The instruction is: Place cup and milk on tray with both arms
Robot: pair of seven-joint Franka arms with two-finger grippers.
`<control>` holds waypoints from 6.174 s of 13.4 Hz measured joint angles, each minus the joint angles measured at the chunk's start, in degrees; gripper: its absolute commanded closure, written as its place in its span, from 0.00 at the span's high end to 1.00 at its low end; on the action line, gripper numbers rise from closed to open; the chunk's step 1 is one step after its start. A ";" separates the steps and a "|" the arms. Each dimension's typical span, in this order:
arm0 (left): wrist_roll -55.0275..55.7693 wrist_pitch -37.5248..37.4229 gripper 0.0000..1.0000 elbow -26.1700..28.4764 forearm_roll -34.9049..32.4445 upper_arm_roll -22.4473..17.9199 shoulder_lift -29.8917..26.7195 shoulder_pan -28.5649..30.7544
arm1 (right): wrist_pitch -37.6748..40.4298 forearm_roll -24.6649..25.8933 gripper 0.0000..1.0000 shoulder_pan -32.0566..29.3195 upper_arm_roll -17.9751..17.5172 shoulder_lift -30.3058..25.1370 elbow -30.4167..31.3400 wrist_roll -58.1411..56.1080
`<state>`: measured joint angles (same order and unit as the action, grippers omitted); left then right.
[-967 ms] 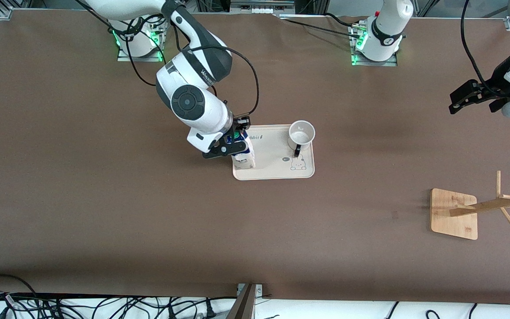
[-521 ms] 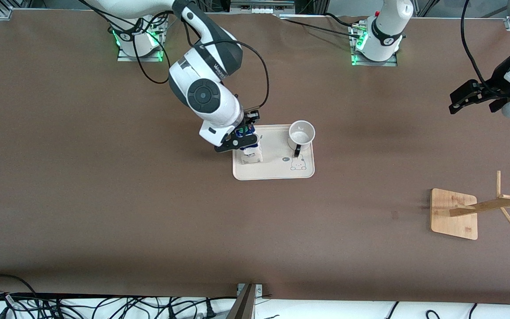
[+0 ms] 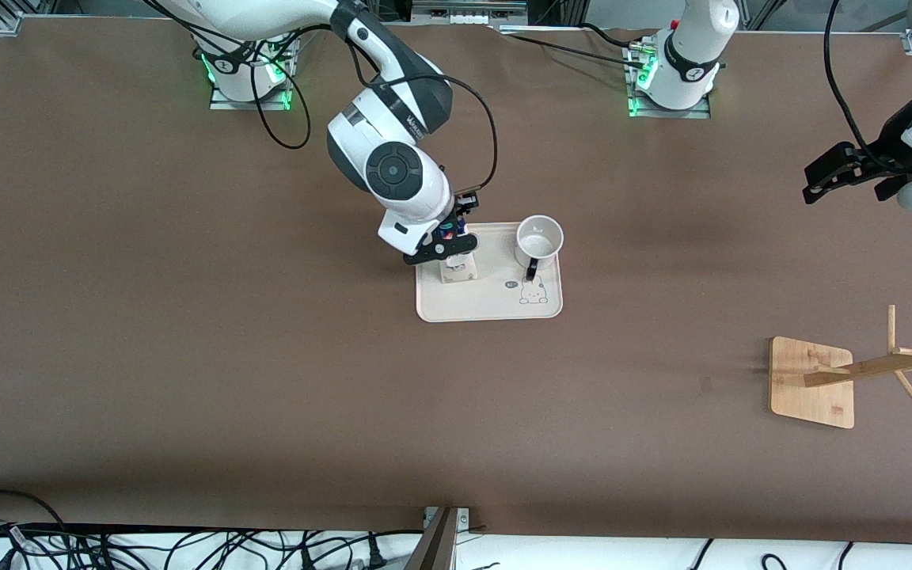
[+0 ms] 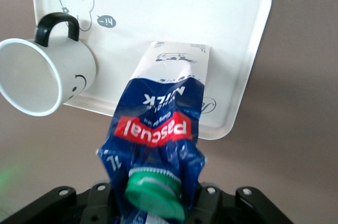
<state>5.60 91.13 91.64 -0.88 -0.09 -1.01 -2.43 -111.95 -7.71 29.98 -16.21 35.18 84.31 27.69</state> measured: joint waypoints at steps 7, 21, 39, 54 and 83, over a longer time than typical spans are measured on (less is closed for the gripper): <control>0.00 0.00 1.00 0.00 0.00 0.00 0.00 0.00 | -0.25 0.76 1.00 0.06 0.55 0.28 0.03 0.61; 0.00 -0.01 1.00 -0.01 0.00 0.05 0.01 0.00 | 12.50 -1.56 1.00 0.14 1.65 -5.59 -6.34 3.90; 0.00 -0.01 1.00 -0.03 0.00 0.11 0.01 -0.01 | 25.39 9.60 1.00 -24.60 3.78 -16.88 -10.10 -1.88; 0.00 -0.40 1.00 -0.03 0.00 0.11 0.01 -0.01 | 17.45 10.84 1.00 -42.70 -2.44 -21.39 -3.64 -16.48; 0.00 -0.66 1.00 -0.04 0.00 0.11 0.01 -0.01 | 18.27 11.71 1.00 -31.85 12.09 -30.43 3.12 -13.53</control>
<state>5.60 90.47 91.60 -0.88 0.02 -1.00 -2.44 -93.68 3.99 -1.88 -4.12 4.75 87.43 14.16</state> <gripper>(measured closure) 0.000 0.000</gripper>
